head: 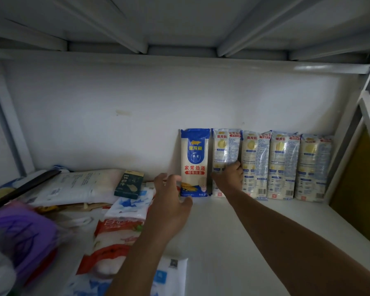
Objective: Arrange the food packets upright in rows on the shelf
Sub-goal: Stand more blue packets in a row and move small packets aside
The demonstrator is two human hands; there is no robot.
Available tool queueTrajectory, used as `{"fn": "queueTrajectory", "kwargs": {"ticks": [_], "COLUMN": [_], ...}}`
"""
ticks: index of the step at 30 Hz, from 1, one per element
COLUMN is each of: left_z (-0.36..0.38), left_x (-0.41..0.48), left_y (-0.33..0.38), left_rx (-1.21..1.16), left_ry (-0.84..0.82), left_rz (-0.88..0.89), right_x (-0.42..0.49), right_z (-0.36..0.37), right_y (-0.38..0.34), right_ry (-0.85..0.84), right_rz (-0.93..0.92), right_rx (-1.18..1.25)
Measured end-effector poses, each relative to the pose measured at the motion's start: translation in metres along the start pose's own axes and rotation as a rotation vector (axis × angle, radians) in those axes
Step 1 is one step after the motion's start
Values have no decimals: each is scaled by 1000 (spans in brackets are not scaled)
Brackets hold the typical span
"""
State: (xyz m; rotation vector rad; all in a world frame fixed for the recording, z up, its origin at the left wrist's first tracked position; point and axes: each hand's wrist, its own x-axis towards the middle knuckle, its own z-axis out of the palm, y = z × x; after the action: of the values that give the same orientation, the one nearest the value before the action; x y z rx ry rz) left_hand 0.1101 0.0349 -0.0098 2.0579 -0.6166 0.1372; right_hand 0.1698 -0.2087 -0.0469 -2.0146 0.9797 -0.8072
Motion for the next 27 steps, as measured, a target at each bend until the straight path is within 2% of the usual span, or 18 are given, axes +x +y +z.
{"fn": "queueTrajectory", "kwargs": {"ticks": [4,8,11,18,21,27], "left_z": [-1,-2,0,7,10,19], "left_x": [1,0,-5,-30,-35,-43], "left_y": [-2,-1,4,26,38,47], "left_rx": [3,-9,-28,-86,-145,-296], "left_ry": [-9,-30,-48,-232,-291,-275], "left_rz": [-3,8,25,-35,-79,-80], "right_x": [2,-11,-39,-125,-141,-153], "right_z": [0,-13,-44,-118,-132,-147], "right_y": [7,16,18,28,33,33], "right_ry": [34,-34,-139,-422,-505,-476], "right_rz": [-20,-78,-112,-145,-166,-311], "right_rx": [10,61,83,257,234,115]}}
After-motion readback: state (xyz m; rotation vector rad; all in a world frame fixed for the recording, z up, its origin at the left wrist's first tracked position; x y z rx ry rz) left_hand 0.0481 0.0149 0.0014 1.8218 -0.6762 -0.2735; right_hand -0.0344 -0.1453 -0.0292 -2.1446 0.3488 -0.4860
